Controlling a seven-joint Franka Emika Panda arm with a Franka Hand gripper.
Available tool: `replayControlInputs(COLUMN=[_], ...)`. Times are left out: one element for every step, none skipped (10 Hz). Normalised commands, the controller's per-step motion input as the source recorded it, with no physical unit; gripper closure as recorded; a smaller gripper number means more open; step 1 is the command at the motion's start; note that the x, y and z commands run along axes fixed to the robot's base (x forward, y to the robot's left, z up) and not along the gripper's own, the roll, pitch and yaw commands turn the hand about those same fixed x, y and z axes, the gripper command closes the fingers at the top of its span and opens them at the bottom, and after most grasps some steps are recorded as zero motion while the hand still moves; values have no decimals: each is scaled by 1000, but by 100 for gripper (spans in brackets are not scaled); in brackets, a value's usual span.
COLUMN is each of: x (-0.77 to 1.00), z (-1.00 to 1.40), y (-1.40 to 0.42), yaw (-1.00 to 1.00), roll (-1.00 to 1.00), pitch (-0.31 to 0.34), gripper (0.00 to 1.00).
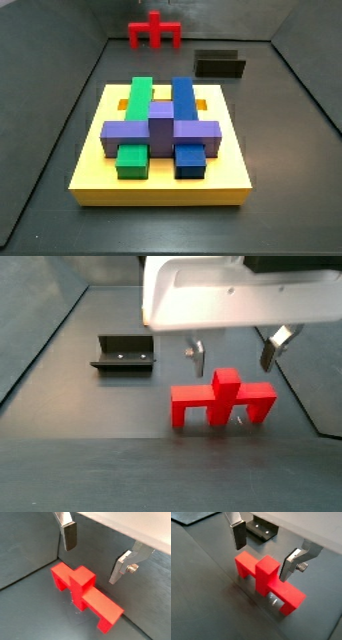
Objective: Pick up the red object. Move up. Move to above the board. Insert the red object.
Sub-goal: Pick up the red object.
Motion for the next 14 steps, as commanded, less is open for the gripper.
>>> replayControlInputs(x=[0,-106,-191,-303,-109,0,0,77,91,43,0,0,0,0], z=[-371,-274,-226,-311,-263,-223,-166,-31,0,0,0,0,0,0], y=[-60,-177,-191,-146,-120,-86,0,49,71,20,0,0,0,0], yaw=[89,57,0,0,0,0,0,0,0,0,0,0,0,0], roll=[0,0,0,0,0,0,-7,0,-14,-20,11,0,0,0], pitch=[-3,-24,-26,-41,-57,-59,-44,-34,-34,-27,0,0,0,0], gripper=[0,0,0,0,0,0,0,0,0,0,0,0,100,100])
